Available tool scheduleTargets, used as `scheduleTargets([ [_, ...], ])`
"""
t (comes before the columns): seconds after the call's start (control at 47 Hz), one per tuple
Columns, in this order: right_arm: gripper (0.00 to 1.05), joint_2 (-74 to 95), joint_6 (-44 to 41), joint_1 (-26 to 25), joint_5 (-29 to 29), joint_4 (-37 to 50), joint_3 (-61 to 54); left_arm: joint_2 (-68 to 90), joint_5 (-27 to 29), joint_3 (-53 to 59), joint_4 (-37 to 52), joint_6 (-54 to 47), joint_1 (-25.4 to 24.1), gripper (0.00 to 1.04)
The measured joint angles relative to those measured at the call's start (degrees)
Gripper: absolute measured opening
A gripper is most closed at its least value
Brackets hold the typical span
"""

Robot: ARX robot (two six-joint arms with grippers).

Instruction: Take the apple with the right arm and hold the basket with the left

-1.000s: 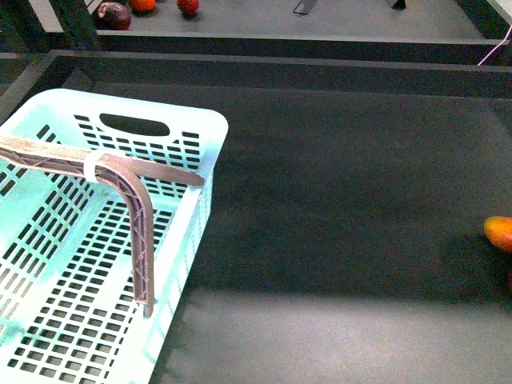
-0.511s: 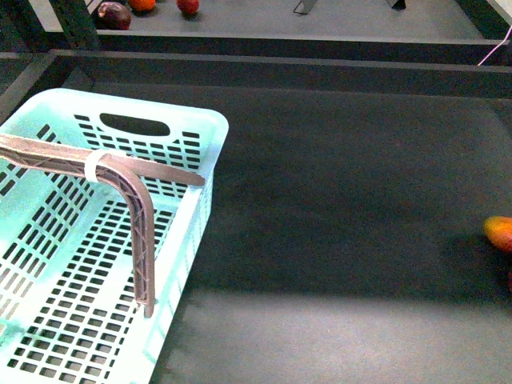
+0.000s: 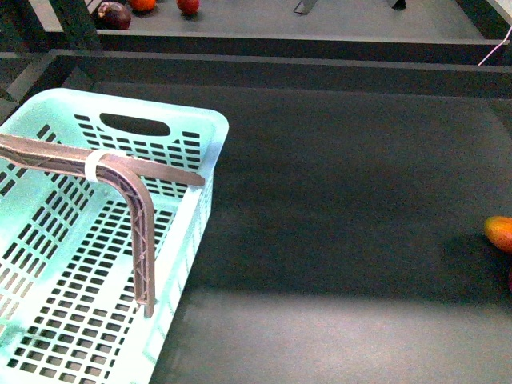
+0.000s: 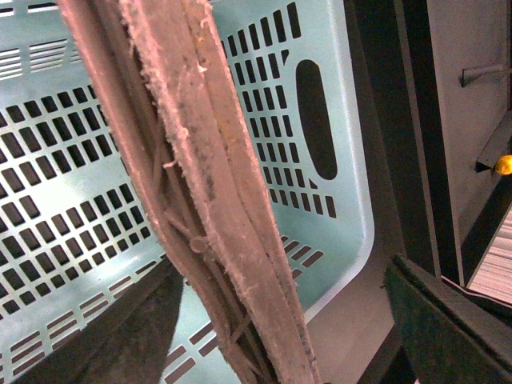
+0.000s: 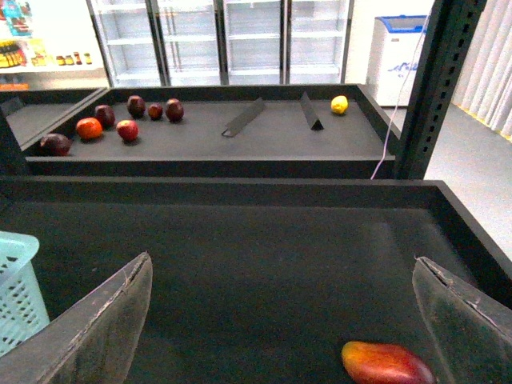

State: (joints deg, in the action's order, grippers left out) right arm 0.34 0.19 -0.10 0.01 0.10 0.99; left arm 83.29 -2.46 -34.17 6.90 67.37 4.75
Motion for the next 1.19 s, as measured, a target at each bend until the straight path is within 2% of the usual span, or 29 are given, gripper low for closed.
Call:
scheduleTargets([
  [0.255,0.96,0.00,0.00,0.00,0.00,0.00,0.00,3.37,0.77,-1.22,0.00,-0.04,-0.22,0.30],
  [0.319,0.96,0.00,0.00,0.00,0.00,0.00,0.00,4.09,0.39,-2.03,0.00,1.68,-0.33,0.16],
  [0.404,0.96,0.00,0.00,0.00,0.00,0.00,0.00,4.11,-0.57,-2.43,-0.20,3.54,-0.39,0.10],
  [0.638,0.96,0.00,0.00,0.00,0.00,0.00,0.00,0.96,-1.16,-2.73,-3.02,2.56,0.94,0.09],
  [0.809,0.96,0.00,0.00,0.00,0.00,0.00,0.00,-2.45,-2.45,-5.31,-6.01,1.70,3.67,0.09],
  [1.191,0.96,0.00,0.00,0.00,0.00,0.00,0.00,-3.41,-3.98,-15.76,-8.79,0.81,19.10,0.08],
])
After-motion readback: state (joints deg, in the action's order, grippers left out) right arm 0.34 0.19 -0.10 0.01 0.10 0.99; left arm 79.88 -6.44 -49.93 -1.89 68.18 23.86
